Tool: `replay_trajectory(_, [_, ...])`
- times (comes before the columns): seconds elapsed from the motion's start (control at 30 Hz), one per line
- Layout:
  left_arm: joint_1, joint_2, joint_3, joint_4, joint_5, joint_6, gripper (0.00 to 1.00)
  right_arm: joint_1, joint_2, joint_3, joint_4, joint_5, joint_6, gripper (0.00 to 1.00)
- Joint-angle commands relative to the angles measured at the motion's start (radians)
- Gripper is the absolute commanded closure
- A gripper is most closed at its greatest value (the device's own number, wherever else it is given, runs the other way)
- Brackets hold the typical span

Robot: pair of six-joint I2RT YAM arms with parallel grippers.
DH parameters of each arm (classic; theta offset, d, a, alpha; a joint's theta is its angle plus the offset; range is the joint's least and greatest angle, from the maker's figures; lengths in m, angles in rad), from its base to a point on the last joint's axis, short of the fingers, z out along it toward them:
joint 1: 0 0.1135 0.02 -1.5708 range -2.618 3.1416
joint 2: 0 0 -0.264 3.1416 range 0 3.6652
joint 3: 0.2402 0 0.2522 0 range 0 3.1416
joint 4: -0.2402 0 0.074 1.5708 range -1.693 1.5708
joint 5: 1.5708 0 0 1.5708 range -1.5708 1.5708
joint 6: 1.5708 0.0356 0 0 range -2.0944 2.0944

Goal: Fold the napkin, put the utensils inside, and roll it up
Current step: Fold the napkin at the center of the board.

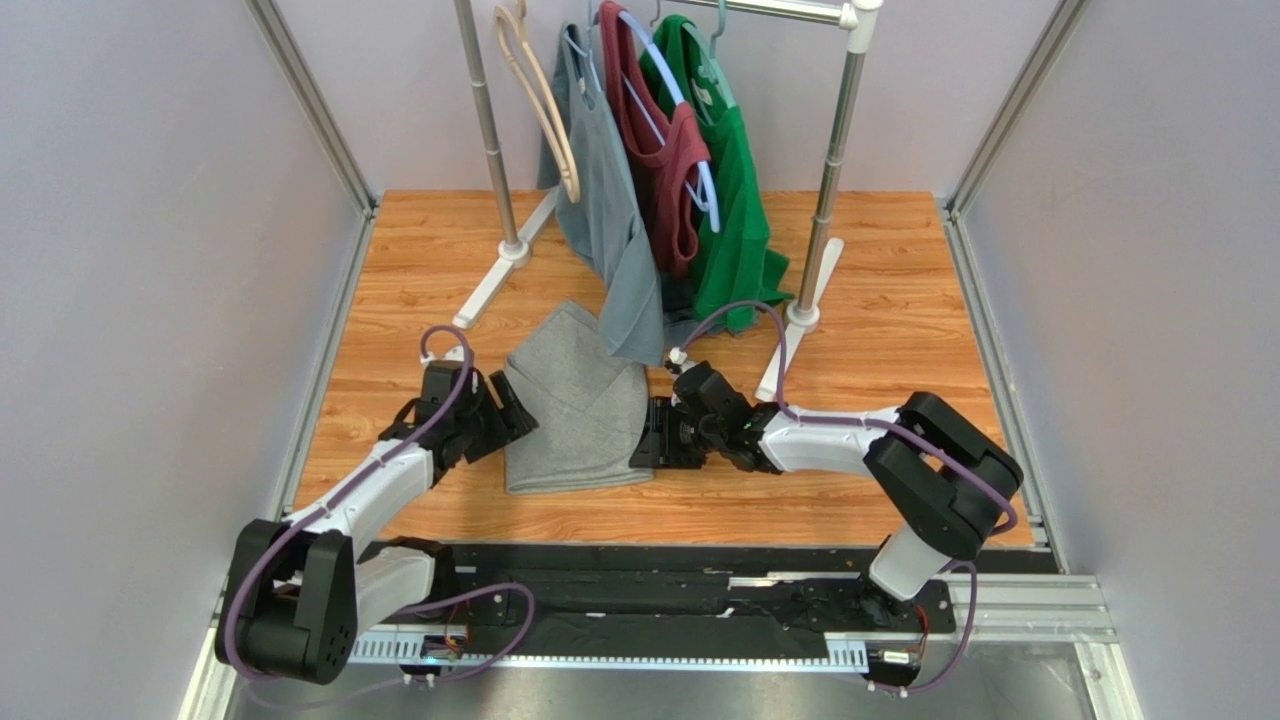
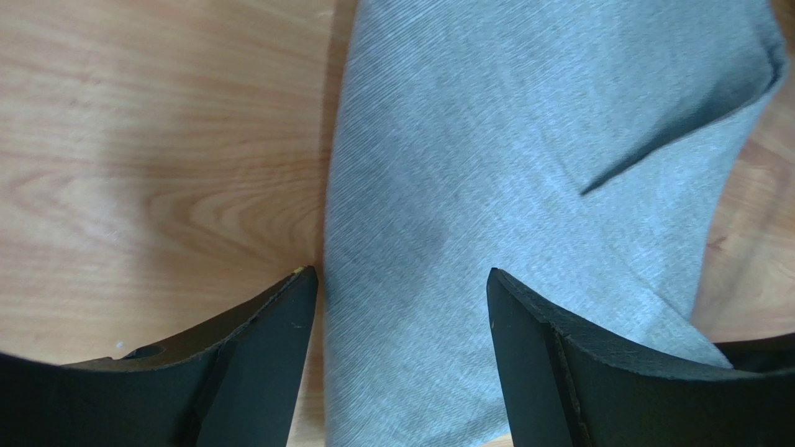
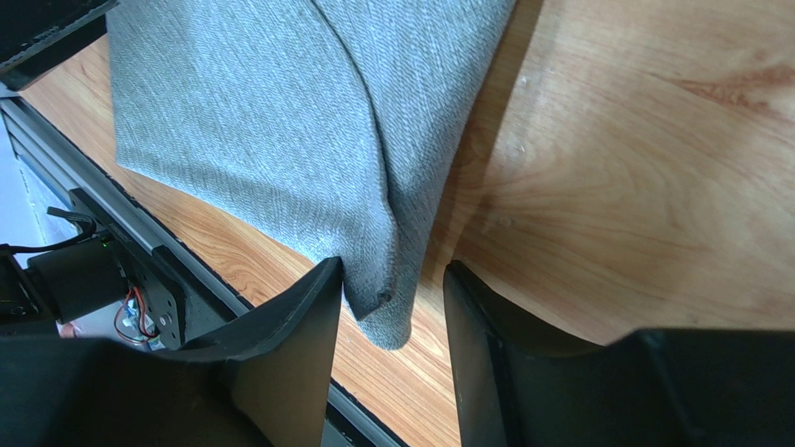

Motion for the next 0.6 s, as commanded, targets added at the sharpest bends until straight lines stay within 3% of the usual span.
replay_trajectory(0.0, [0.004,0.029,0.018,0.104,0.036,-0.008,0.24,-0.001,0.021,-0.003,0.081,0.004,0.013,0.54])
replay_trajectory(0.2, [0.004,0.077,0.047,0.104,0.054,0.015,0.25,-0.003,0.027,-0.002,0.072,0.01,0.013,0.61])
replay_trajectory(0.57, [0.001,0.071,0.056,0.085,0.063,0.058,0.24,-0.001,0.018,-0.002,0.032,0.024,0.037,0.85])
